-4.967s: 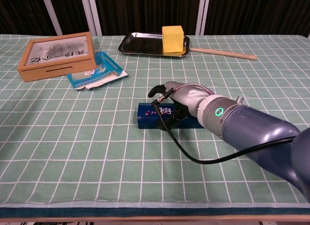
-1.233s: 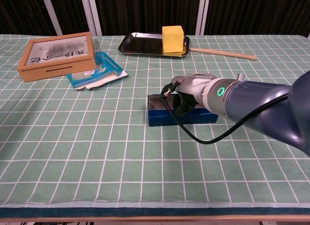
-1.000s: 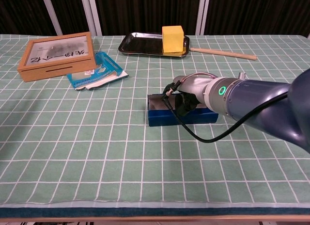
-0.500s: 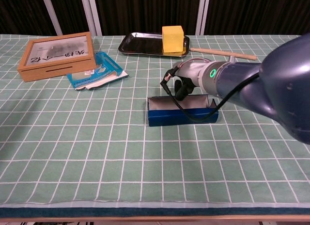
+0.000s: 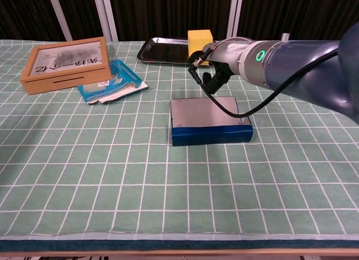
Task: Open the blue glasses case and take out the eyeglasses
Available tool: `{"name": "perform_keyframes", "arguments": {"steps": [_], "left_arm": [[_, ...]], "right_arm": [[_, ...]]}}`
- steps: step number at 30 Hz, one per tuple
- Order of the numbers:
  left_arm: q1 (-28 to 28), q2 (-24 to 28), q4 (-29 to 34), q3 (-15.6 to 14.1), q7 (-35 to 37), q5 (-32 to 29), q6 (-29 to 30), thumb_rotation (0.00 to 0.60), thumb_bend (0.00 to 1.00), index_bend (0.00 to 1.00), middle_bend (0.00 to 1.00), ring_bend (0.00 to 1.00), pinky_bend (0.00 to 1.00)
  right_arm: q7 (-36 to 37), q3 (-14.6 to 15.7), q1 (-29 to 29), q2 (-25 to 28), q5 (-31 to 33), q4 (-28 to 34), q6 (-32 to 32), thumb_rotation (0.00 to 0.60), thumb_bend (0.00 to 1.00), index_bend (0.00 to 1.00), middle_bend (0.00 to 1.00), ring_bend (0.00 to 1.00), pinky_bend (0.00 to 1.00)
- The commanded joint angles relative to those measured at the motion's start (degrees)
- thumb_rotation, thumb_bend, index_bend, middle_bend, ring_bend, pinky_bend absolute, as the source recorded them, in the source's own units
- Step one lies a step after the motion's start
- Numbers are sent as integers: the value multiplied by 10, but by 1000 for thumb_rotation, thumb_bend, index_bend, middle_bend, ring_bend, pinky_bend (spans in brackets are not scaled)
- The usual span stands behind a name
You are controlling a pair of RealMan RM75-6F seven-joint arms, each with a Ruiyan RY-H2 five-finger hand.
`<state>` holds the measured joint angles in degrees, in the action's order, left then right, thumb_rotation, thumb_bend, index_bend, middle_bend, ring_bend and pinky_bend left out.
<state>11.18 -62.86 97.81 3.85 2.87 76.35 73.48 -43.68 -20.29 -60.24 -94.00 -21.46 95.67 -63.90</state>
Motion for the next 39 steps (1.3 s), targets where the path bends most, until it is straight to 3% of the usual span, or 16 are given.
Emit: {"name": "perform_keyframes", "arguments": {"steps": [1, 3, 9, 12, 14, 18, 39], "left_arm": [[0, 0, 0, -1, -1, 1, 1, 600, 0, 0, 0, 0, 0], [0, -1, 0, -1, -3, 3, 1, 600, 0, 0, 0, 0, 0], [-1, -2, -1, -3, -6, 7, 4, 600, 0, 0, 0, 0, 0], [-1, -3, -1, -3, -7, 8, 5, 600, 0, 0, 0, 0, 0], [-2, -3, -1, -4, -8, 8, 4, 600, 0, 0, 0, 0, 0], [-1, -3, -1, -3, -7, 5, 3, 600, 0, 0, 0, 0, 0], [0, -2, 0, -2, -3, 3, 0, 600, 0, 0, 0, 0, 0]], "right_arm": [[8, 20, 21, 31, -28, 54, -20, 600, 698, 50, 95, 91, 232], [17, 32, 33, 44, -53, 81, -29, 600, 692, 50, 304, 311, 392], [50, 67, 68, 75, -127, 137, -41, 600, 687, 59, 741, 817, 892], [56, 83, 78, 84, -136, 154, -36, 600, 724, 70, 903, 969, 997], [45, 103, 78, 84, -107, 160, -21, 600, 773, 76, 949, 999, 1000], [31, 109, 68, 72, -73, 153, -12, 600, 849, 89, 981, 1000, 1000], [30, 112, 46, 2, -48, 122, -13, 600, 854, 110, 979, 1000, 1000]]}}
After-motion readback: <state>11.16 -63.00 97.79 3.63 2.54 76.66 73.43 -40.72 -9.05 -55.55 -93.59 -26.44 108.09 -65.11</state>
